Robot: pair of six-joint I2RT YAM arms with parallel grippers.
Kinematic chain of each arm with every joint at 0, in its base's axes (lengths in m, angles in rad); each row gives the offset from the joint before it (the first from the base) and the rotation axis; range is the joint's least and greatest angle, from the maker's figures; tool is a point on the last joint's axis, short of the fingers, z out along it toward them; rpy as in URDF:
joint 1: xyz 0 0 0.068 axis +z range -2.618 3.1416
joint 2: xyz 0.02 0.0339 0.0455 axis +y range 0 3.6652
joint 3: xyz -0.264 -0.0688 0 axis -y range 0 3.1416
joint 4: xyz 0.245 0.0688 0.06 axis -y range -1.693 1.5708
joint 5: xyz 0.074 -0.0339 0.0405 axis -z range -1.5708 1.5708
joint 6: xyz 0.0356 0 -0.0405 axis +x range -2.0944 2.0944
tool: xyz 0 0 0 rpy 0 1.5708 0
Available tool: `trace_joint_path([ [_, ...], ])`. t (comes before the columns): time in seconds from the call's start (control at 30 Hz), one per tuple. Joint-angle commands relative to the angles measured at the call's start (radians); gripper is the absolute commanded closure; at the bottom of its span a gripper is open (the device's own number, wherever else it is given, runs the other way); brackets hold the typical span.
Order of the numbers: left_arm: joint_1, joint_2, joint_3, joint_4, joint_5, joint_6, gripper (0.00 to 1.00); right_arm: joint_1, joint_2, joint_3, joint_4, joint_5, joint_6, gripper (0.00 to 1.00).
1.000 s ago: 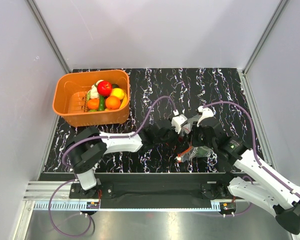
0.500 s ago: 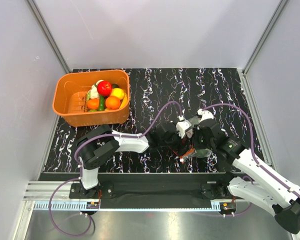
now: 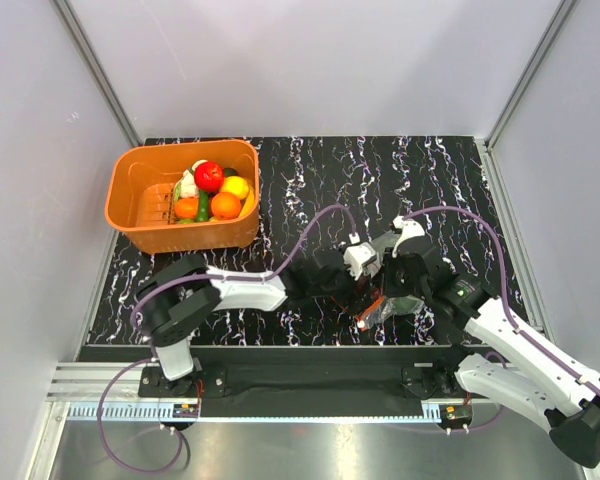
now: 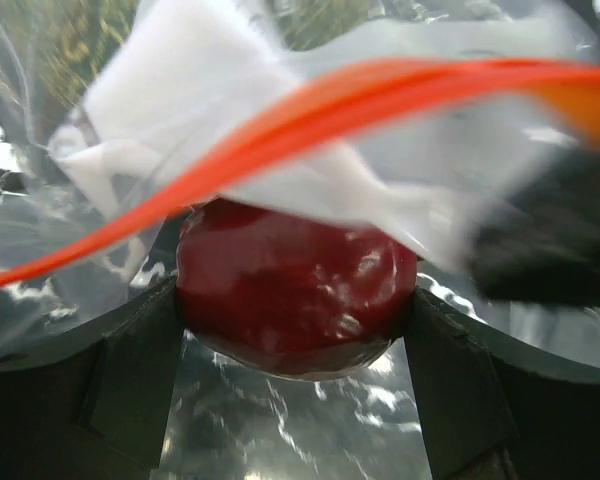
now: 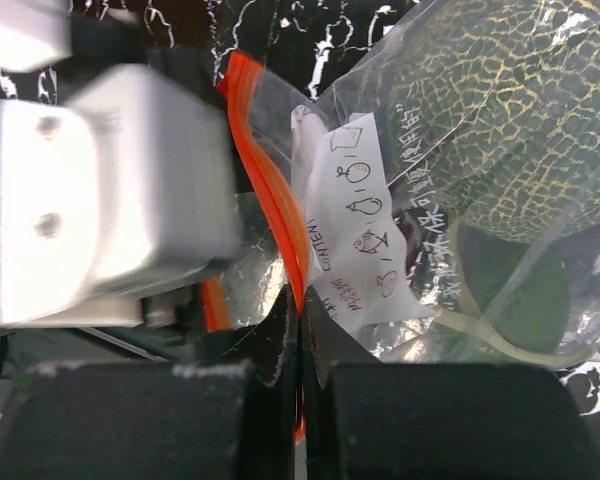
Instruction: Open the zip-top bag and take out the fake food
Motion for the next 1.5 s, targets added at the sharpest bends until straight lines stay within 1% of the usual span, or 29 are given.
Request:
trace_joint_path([
  [0.0, -0.006, -0.151, -0.03, 0.014, -0.02, -0.006, 0.81, 0.005, -0.002, 0.004, 0.054, -0.014, 0.014, 1.0],
  [0.17, -0.006, -0.249, -0.05, -0.042, -0.028, -0.017, 0.82, 0.005, 0.007, -0.001, 0.066, -0.023, 0.015, 1.0],
  [0.47, -0.001, -0.436, -0.074, -0.223, -0.074, 0.003, 0.83, 0.004, 0.001, -0.004, 0.06, -0.011, 0.012, 1.0],
  [0.63, 0.022, -0.615, -0.102, -0.378, -0.126, 0.02, 0.83, 0.004, -0.002, -0.012, 0.073, -0.015, 0.011, 1.0],
  [0.73, 0.06, -0.731, -0.117, -0.466, -0.154, 0.026, 0.83, 0.004, 0.004, -0.012, 0.079, -0.023, 0.008, 1.0],
  [0.83, 0.146, -0.827, -0.116, -0.532, -0.193, 0.032, 0.83, 0.002, 0.004, -0.015, 0.088, -0.029, 0.005, 1.0],
  [0.87, 0.211, -0.844, -0.111, -0.543, -0.195, 0.038, 0.83, 0.004, 0.007, -0.016, 0.096, -0.029, 0.003, 1.0],
  [0.93, 0.29, -0.873, -0.084, -0.573, -0.198, 0.053, 0.83, 0.002, 0.009, -0.018, 0.1, -0.037, 0.002, 1.0],
  [0.97, 0.366, -0.878, -0.07, -0.582, -0.207, 0.06, 0.83, 0.002, 0.01, -0.018, 0.102, -0.037, 0.002, 1.0],
  [1.0, 0.403, -0.875, -0.054, -0.59, -0.228, 0.063, 0.83, 0.002, 0.007, -0.021, 0.102, -0.041, 0.002, 1.0],
  [1.03, 0.48, -0.872, -0.028, -0.59, -0.239, 0.06, 0.83, 0.002, 0.002, -0.024, 0.105, -0.043, 0.002, 1.0],
  [1.13, 0.578, -0.838, 0.016, -0.569, -0.287, 0.044, 0.83, 0.002, -0.004, -0.03, 0.106, -0.045, 0.002, 1.0],
  [1.17, 0.642, -0.825, 0.03, -0.567, -0.289, 0.043, 0.83, 0.001, -0.008, -0.03, 0.099, -0.043, 0.002, 1.0],
  [1.2, 0.673, -0.796, 0.044, -0.566, -0.295, 0.04, 0.83, 0.002, -0.011, -0.03, 0.097, -0.041, 0.0, 1.0],
  [1.23, 0.741, -0.78, 0.065, -0.566, -0.295, 0.037, 0.83, 0.002, -0.019, -0.03, 0.091, -0.04, 0.0, 1.0],
  [1.3, 0.805, -0.742, 0.085, -0.561, -0.29, 0.02, 0.83, 0.002, -0.027, -0.032, 0.089, -0.037, -0.005, 1.0],
  [1.33, 0.862, -0.731, 0.093, -0.553, -0.285, 0.015, 0.83, 0.002, -0.033, -0.032, 0.085, -0.035, -0.003, 1.0],
  [1.47, 0.96, -0.647, 0.11, -0.533, -0.29, -0.005, 0.83, 0.002, -0.036, -0.035, 0.082, -0.035, -0.008, 1.0],
])
